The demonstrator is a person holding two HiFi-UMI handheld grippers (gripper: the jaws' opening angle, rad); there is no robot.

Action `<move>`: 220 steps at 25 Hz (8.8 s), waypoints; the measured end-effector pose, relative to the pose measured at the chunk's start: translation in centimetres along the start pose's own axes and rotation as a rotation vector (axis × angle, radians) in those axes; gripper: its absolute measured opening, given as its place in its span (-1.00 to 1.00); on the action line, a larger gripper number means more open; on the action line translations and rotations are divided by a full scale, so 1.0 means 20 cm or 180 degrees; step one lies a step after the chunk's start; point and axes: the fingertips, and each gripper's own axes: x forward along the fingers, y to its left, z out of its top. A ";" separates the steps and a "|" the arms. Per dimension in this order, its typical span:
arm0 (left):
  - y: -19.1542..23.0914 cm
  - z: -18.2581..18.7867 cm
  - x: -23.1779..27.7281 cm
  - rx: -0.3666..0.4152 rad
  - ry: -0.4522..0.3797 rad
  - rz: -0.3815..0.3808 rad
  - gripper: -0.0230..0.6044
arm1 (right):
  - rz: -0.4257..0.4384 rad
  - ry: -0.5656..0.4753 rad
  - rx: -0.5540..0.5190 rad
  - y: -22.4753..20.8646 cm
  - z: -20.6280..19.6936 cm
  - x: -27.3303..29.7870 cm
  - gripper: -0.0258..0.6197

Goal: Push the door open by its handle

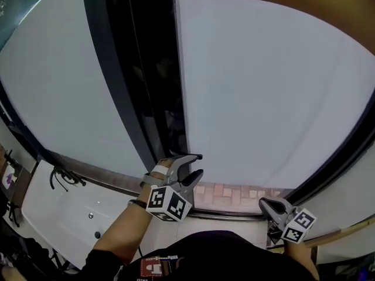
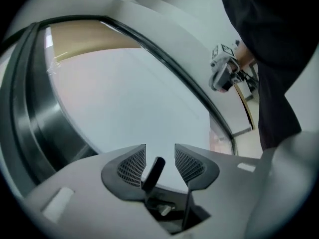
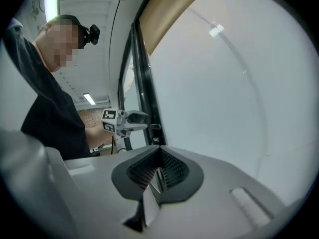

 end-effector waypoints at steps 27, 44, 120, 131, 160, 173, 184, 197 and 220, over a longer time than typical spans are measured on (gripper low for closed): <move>-0.07 -0.41 0.35 0.1650 0.2260 -0.0338 -0.67 | 0.0882 0.0051 -0.0018 -0.40 0.13 0.21 -0.92; -0.10 -0.64 0.43 0.1997 0.2805 -0.0334 -0.64 | 0.1114 0.0035 0.0100 -0.44 0.04 0.32 -0.92; 0.87 -0.03 4.28 0.3352 -0.1291 -0.0888 -0.74 | -0.0045 0.0227 -0.0298 -3.41 0.57 1.75 -0.92; 1.32 -0.42 4.23 0.1085 -0.1393 -0.0883 -0.14 | -0.0267 0.0160 -0.0024 -3.80 0.53 1.90 -0.92; 1.80 -2.24 3.40 -0.3446 -0.0516 -0.0174 -0.92 | -0.0305 0.0188 -0.0244 -3.82 0.68 2.67 -0.92; 1.29 -1.58 3.08 -0.3539 -0.0121 0.0233 -0.92 | 0.0769 0.0348 -0.0169 -3.62 0.47 2.55 -0.92; 1.30 -1.61 2.87 -0.3326 -0.0299 -0.0029 -0.92 | 0.0598 0.0294 -0.0186 -3.23 0.39 2.35 -0.92; 1.16 -1.41 2.90 -0.3279 -0.0630 -0.0709 -0.92 | -0.0171 0.0153 -0.0242 -2.98 0.44 1.85 -0.92; 0.08 -0.16 2.20 -0.3226 -0.0719 -0.0805 -0.92 | 0.0020 0.0147 -0.0247 -1.92 0.07 0.32 -0.92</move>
